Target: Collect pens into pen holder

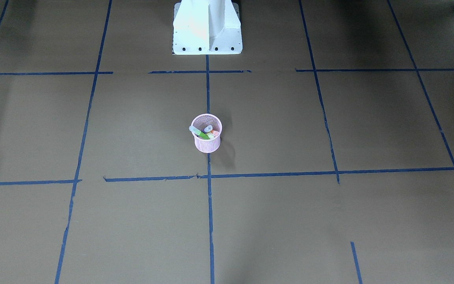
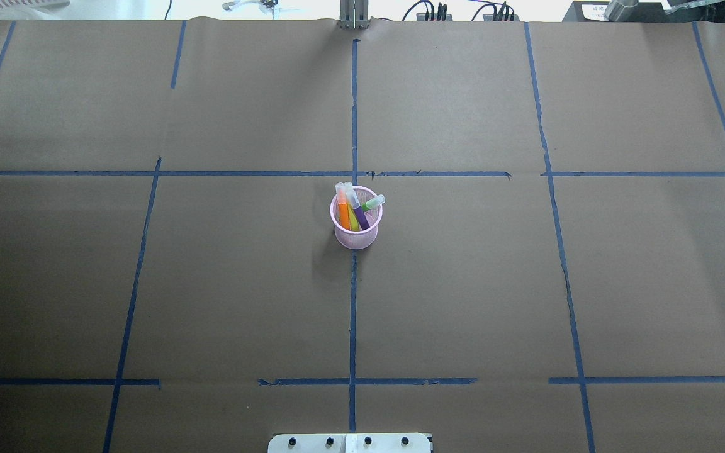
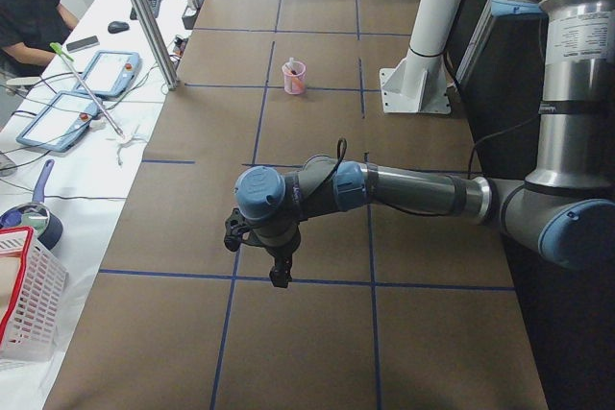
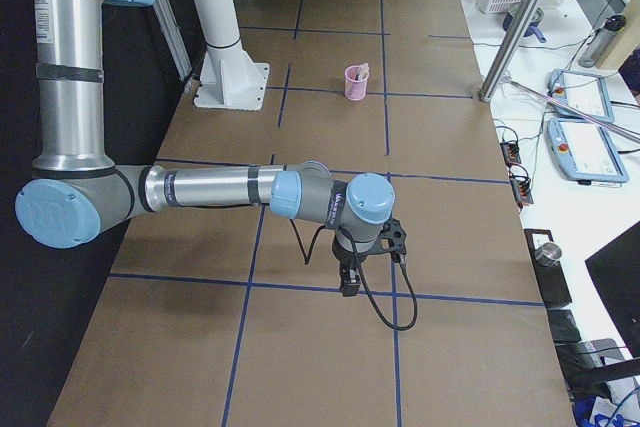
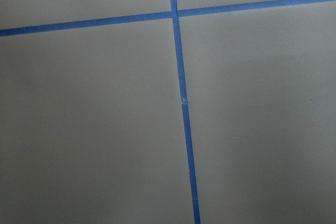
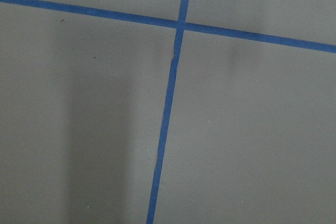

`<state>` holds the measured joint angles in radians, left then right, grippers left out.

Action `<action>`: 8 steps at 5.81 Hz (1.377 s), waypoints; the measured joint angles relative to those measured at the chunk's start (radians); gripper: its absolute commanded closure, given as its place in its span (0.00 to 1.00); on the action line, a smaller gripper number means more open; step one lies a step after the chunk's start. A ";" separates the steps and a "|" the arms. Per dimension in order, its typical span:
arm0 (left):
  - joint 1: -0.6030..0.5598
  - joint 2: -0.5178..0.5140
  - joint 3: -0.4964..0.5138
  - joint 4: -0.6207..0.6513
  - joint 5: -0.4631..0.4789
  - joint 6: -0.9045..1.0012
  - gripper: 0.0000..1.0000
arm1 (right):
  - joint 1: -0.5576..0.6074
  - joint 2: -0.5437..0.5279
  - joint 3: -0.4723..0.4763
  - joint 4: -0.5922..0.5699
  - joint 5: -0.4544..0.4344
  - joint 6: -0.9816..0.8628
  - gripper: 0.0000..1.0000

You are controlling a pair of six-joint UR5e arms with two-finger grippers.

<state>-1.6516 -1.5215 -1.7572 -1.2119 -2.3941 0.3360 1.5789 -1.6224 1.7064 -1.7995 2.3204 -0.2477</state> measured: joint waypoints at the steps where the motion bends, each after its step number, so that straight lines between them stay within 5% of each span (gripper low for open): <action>1: 0.002 0.002 0.005 -0.005 0.000 -0.004 0.00 | -0.007 -0.010 -0.001 0.003 0.001 0.000 0.00; 8: 0.060 0.002 0.066 -0.112 -0.002 -0.006 0.00 | -0.042 -0.018 0.008 0.009 0.000 0.000 0.00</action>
<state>-1.5916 -1.5194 -1.6911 -1.3243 -2.3961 0.3304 1.5371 -1.6408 1.7142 -1.7904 2.3203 -0.2473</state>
